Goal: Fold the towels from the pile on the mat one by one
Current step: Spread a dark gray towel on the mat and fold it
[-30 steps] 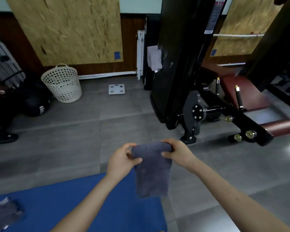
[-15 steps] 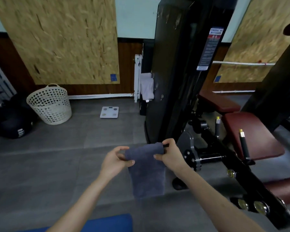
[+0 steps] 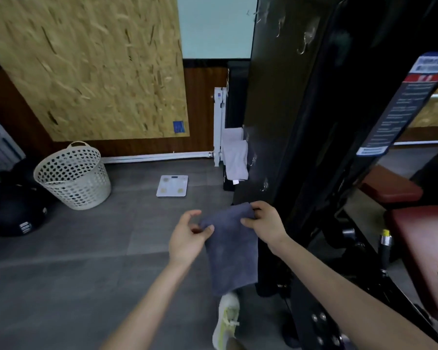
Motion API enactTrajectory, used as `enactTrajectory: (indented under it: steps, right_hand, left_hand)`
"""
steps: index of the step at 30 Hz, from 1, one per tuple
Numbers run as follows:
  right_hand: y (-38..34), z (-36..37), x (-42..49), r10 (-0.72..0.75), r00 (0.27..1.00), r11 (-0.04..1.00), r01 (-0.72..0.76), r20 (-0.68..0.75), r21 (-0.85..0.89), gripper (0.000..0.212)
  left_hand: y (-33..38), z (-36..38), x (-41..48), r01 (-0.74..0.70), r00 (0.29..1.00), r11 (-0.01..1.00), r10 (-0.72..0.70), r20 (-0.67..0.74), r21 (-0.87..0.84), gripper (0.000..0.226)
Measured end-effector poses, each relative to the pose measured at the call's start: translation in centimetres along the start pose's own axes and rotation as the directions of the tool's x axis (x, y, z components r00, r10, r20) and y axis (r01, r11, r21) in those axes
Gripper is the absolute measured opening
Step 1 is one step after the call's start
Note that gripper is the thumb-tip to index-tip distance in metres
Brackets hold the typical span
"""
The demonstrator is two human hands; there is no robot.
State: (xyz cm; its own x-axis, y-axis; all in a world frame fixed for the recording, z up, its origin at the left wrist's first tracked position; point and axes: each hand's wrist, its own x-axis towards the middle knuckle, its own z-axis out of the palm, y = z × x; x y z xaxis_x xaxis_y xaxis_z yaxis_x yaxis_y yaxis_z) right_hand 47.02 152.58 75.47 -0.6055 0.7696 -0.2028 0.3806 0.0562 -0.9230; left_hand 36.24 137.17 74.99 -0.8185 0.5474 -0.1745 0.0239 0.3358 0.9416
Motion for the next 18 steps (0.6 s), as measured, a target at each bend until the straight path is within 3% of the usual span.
enactTrajectory:
  steps: [2, 4, 6, 9, 11, 15, 18]
  right_hand:
    - [0.0, 0.9, 4.9, -0.011, 1.0, 1.0, 0.011, 0.0, 0.005, 0.033]
    - [0.2, 1.8, 9.6, 0.006, 1.0, 1.0, -0.006, 0.016, 0.01, 0.036]
    - [0.1, 2.6, 13.7, 0.033, 0.999, 0.999, -0.033, 0.017, 0.012, 0.039]
    - [-0.4, 3.5, 19.5, 0.029, 0.999, 0.999, -0.028, 0.013, -0.025, 0.037]
    - [-0.9, 3.9, 22.6, 0.057, 0.998, 0.998, -0.058, -0.006, -0.023, 0.033]
    - [-0.5, 4.4, 27.9, 0.103, 0.991, 0.993, -0.106, -0.084, -0.043, 0.036]
    - [0.3, 4.9, 31.4, 0.236, 0.958, 0.972, -0.234, -0.161, 0.03, 0.021]
  left_hand:
    - [0.5, 0.6, 4.7, -0.015, 1.0, 0.999, 0.014, 0.016, 0.045, 0.044]
    - [0.9, 1.3, 9.1, 0.087, 0.996, 0.992, -0.086, 0.019, -0.09, 0.045]
    - [1.1, 2.2, 13.0, 0.31, 0.95, 0.888, -0.295, 0.097, -0.34, 0.047]
    - [0.5, 3.9, 18.9, 0.497, 0.863, 0.735, -0.472, 0.178, -0.461, 0.051]
    - [0.7, 4.9, 22.4, 0.515, 0.852, 0.731, -0.495, 0.171, -0.448, 0.044]
    - [1.0, 6.9, 28.7, 0.466, 0.885, 0.828, -0.432, 0.174, -0.312, 0.033]
    - [0.8, 8.2, 33.3, 0.44, 0.886, 0.876, -0.388, 0.254, -0.199, 0.028]
